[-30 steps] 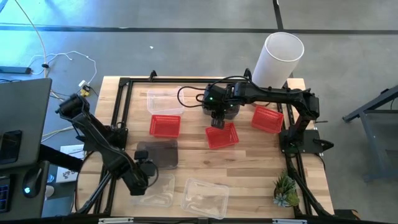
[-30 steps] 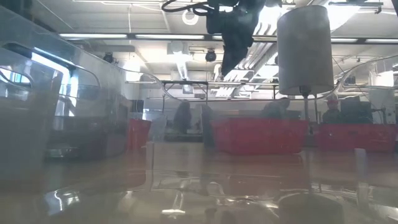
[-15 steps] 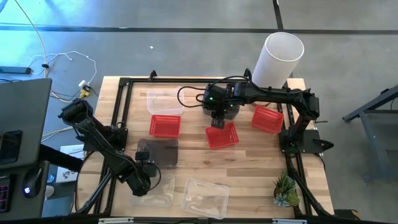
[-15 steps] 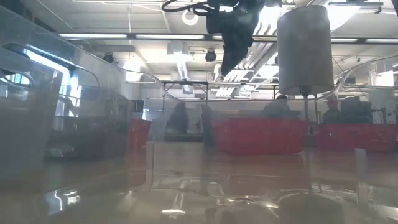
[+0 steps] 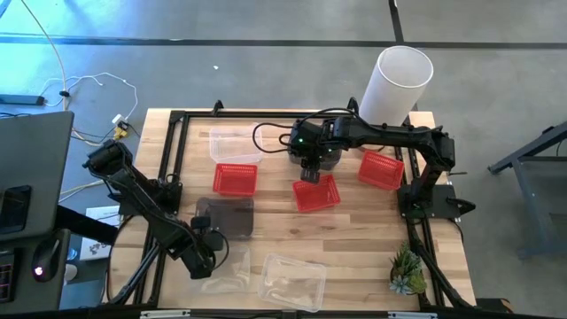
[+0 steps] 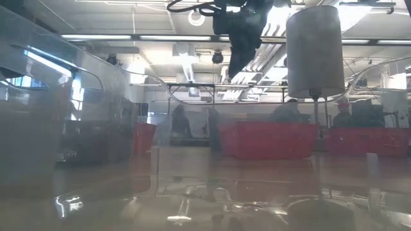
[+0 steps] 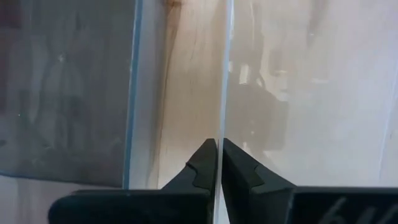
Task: Stack baskets by color
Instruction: Stack the bottom left transparent bin on the top transparent bin
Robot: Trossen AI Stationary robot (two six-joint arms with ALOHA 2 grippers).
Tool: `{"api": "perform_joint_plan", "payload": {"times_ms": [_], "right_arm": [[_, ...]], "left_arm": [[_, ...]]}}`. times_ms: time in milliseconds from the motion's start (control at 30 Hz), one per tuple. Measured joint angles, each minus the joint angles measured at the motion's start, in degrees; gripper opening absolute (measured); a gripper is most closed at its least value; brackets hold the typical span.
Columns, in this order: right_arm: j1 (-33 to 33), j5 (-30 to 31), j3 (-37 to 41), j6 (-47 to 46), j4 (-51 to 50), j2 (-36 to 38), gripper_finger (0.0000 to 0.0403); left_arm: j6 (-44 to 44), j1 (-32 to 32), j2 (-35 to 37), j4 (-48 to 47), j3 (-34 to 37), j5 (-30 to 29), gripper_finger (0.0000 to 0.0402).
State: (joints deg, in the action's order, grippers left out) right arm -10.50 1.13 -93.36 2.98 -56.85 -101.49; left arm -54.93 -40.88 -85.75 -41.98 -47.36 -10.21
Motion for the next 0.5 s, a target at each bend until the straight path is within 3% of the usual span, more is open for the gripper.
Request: {"api": "perform_joint_plan", "payload": {"times_ms": [267, 500], "right_arm": [[0.0, 0.0, 0.0, 0.42, 1.2, -0.02, 0.0121], [-0.02, 0.0, 0.0, 0.46, 2.27, -0.02, 0.0121]], "left_arm": [[0.35, -0.02, 4.33, 0.56, -2.66, 0.6, 0.0], [2.59, 0.59, 11.06, -4.06, -5.44, -3.64, 0.0]]}}
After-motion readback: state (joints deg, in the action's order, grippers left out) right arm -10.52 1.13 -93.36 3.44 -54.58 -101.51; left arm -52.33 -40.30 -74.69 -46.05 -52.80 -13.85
